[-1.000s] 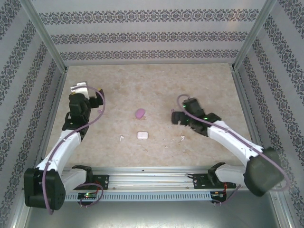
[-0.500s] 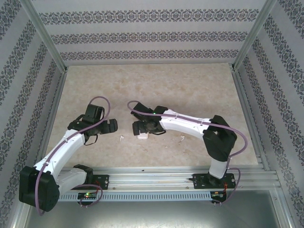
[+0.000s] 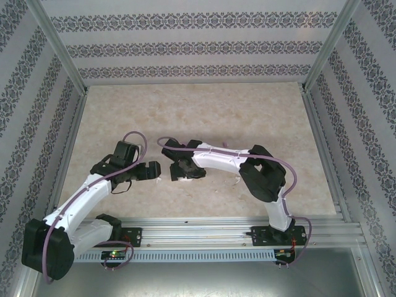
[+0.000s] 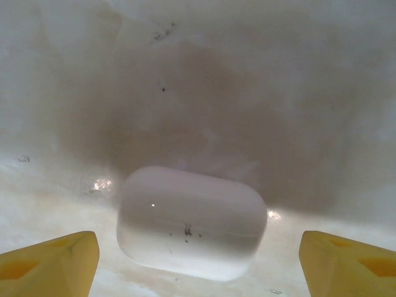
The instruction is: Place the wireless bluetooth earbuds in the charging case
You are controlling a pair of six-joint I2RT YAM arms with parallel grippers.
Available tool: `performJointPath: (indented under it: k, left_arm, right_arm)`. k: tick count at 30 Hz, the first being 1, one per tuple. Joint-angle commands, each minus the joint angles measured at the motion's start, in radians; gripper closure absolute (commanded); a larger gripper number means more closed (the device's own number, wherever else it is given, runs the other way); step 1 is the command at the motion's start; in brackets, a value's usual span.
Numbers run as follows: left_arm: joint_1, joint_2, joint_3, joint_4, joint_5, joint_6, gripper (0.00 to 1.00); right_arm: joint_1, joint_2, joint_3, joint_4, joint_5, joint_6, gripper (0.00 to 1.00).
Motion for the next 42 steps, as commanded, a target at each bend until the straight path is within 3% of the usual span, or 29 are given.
performJointPath:
  k: [1, 16, 22, 29, 36, 42]
  left_arm:
    - [-0.008, -0.027, -0.032, 0.075, 0.071, -0.013, 0.04]
    - [-0.009, 0.032, -0.051, 0.152, 0.161, 0.05, 0.14]
    - [-0.009, 0.005, -0.084, 0.232, 0.192, 0.075, 0.14]
    - [-0.024, -0.086, -0.143, 0.399, 0.238, 0.067, 0.17]
    - [-0.141, -0.2, -0.186, 0.584, 0.152, 0.063, 0.19]
    - [-0.242, -0.178, -0.23, 0.89, 0.095, -0.014, 0.21]
  right_arm:
    - [-0.006, 0.025, 0.028, -0.011, -0.019, 0.026, 0.18]
    - [-0.022, 0.067, -0.006, 0.017, -0.04, 0.017, 0.31]
    - [-0.062, 0.015, -0.099, 0.154, -0.144, 0.028, 0.46]
    - [-0.109, -0.132, -0.189, 0.244, -0.185, 0.079, 0.48]
    - [-0.152, -0.369, -0.242, 0.292, -0.178, 0.142, 0.48]
    - [-0.173, -0.534, -0.25, 0.294, -0.156, 0.188, 0.48]
